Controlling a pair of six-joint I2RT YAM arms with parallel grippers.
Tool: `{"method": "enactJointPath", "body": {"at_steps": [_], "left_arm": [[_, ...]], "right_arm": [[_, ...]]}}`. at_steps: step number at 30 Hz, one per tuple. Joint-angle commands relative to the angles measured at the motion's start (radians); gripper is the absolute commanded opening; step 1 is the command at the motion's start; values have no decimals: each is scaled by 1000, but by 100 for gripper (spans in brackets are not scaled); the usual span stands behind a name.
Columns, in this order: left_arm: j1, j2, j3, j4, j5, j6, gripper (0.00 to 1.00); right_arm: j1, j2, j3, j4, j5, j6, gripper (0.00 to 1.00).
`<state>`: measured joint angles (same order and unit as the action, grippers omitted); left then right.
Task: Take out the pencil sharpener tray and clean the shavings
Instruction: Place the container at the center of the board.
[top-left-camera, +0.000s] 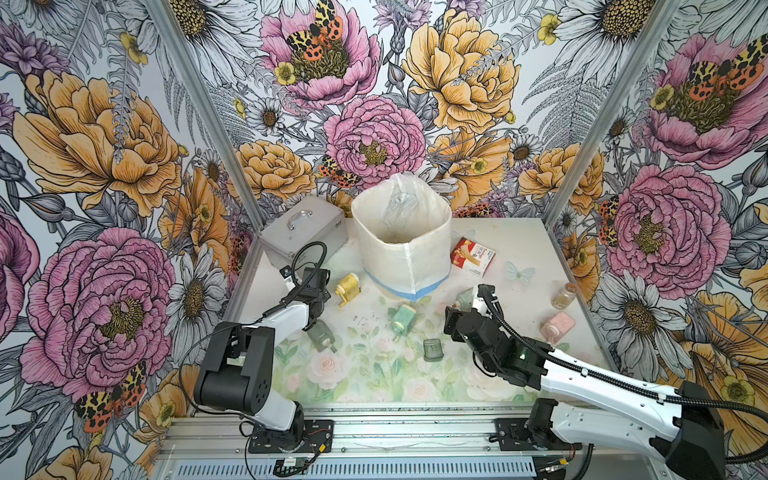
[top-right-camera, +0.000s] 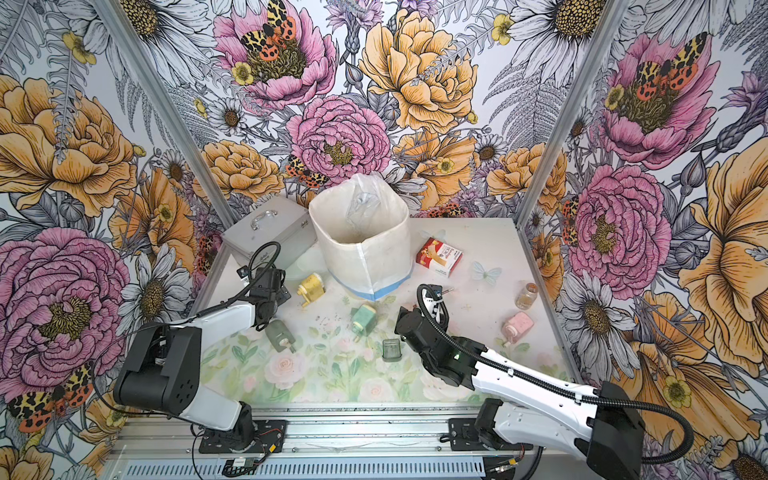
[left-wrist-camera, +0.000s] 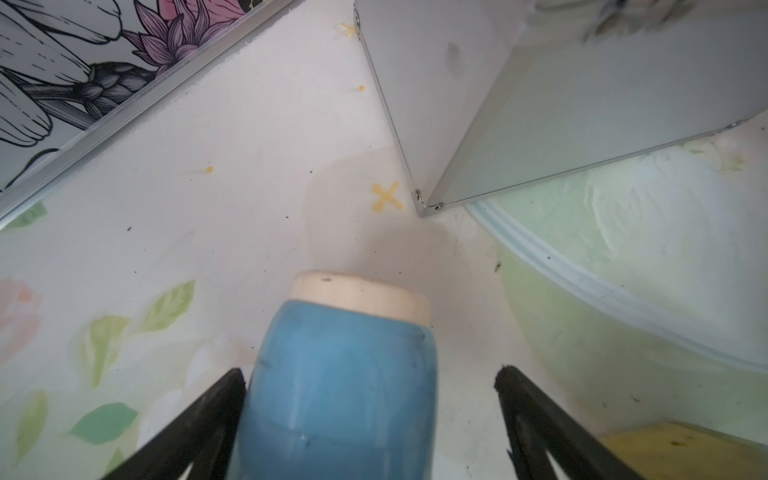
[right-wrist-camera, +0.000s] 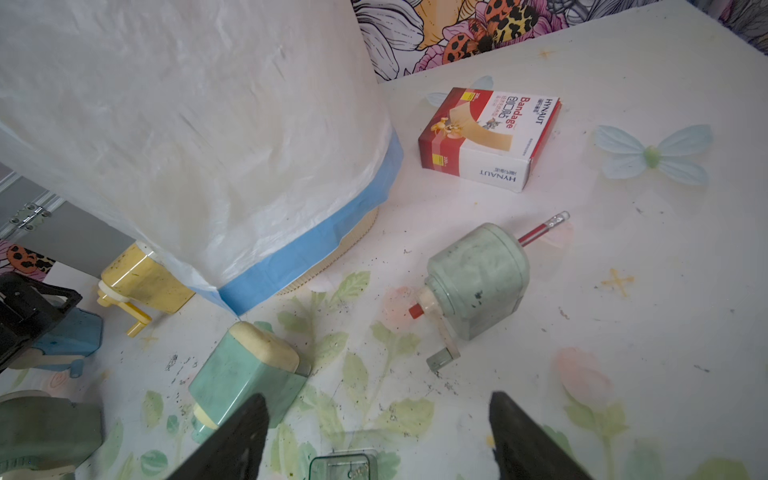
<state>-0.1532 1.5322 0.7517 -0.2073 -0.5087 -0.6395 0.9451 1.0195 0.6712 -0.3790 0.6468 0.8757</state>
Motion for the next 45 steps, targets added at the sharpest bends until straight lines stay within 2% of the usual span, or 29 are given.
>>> {"method": "enactJointPath", "body": {"at_steps": [1, 10, 23, 33, 39, 42, 45], "left_arm": [[11, 6, 21, -31, 53, 25, 93], [13, 33, 38, -67, 89, 41, 86], [14, 43, 50, -114, 48, 2, 83], [17, 53, 62, -136, 35, -11, 72], [19, 42, 54, -134, 26, -22, 70], [20, 36, 51, -135, 29, -17, 63], [20, 31, 52, -134, 47, 1, 47]], "right_arm": [[-24, -17, 34, -12, -20, -30, 84], [-63, -49, 24, -12, -49, -40, 84], [-82, -90, -15, -10, -63, -38, 83], [-95, -91, -16, -10, -82, -44, 83], [-100, -85, -15, -11, -93, -50, 83], [-101, -82, -8, -10, -98, -58, 83], [-103, -82, -7, -10, -102, -61, 83]]}}
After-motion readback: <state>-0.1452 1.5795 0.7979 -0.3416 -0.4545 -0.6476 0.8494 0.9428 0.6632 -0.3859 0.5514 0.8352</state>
